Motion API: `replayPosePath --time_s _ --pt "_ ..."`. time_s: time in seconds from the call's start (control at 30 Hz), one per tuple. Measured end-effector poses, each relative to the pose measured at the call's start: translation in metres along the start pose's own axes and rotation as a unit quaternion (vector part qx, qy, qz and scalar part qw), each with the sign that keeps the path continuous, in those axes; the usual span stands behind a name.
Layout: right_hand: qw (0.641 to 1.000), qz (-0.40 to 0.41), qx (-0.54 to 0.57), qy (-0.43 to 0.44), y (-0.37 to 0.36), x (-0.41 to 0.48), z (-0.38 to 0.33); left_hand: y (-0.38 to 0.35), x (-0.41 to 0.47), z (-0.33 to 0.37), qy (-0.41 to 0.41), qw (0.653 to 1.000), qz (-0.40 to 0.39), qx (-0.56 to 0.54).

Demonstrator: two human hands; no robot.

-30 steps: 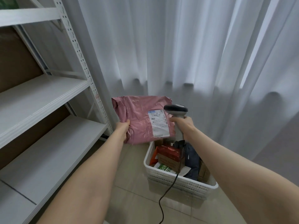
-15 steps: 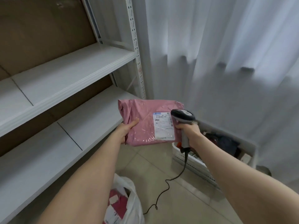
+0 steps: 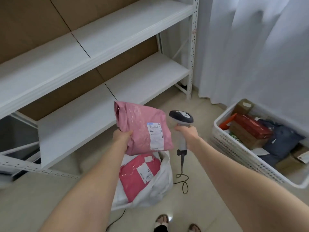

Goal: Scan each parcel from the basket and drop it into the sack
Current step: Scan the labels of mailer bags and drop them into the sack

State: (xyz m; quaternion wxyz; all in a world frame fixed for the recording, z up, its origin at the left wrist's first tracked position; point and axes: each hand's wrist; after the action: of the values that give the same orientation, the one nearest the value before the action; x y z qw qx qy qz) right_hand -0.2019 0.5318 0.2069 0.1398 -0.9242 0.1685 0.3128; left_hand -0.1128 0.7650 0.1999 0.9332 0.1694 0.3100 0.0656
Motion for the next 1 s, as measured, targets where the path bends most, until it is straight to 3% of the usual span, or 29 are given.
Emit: replayPosePath --time_s 0.13,0.23,0.37,0.53,0.63,0.77,0.8,0.87,0.93,1.0 --pt "1.0 -0.009 -0.007 -0.021 -0.039 0.009 0.029 0.028 0.024 -0.05 0.035 0.999 0.026 0.006" --pt "0.999 -0.013 -0.004 -0.03 -0.066 0.022 0.057 0.051 0.062 -0.103 0.102 0.995 0.006 -0.017" --pt "0.998 -0.038 0.007 -0.05 -0.109 0.042 0.106 0.072 0.114 -0.174 0.129 0.991 0.005 -0.042" --pt "0.998 0.007 -0.001 -0.068 -0.172 0.079 0.177 0.085 0.174 -0.256 0.213 0.971 -0.088 -0.06" --pt "0.995 0.012 -0.016 -0.101 -0.207 0.104 0.216 0.09 0.204 -0.293 0.266 0.953 -0.105 -0.096" --pt "0.993 0.028 -0.02 -0.114 -0.238 0.141 0.257 0.08 0.241 -0.312 0.271 0.941 -0.146 -0.14" --pt "0.993 0.03 -0.025 -0.111 -0.242 0.15 0.267 0.078 0.248 -0.317 0.269 0.945 -0.15 -0.108" --pt "0.992 0.046 -0.039 -0.108 -0.247 0.165 0.284 0.08 0.258 -0.326 0.242 0.959 -0.116 0.091" --pt "0.991 0.053 -0.027 -0.119 -0.249 0.176 0.298 0.085 0.255 -0.323 0.106 0.94 -0.071 0.317" --pt "0.99 0.037 -0.01 -0.135 -0.249 0.185 0.31 0.081 0.257 -0.321 -0.055 0.895 -0.117 0.427"
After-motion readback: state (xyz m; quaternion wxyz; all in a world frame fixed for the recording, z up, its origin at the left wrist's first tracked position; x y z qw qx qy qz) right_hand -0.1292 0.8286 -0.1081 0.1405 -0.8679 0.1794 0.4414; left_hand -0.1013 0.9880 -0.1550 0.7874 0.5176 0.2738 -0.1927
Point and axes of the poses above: each hand's wrist, its own x-axis towards the middle knuckle, its own y-axis out of the back of the hand, z = x × y, and after that the axes turned 7 degrees about -z, right-handed
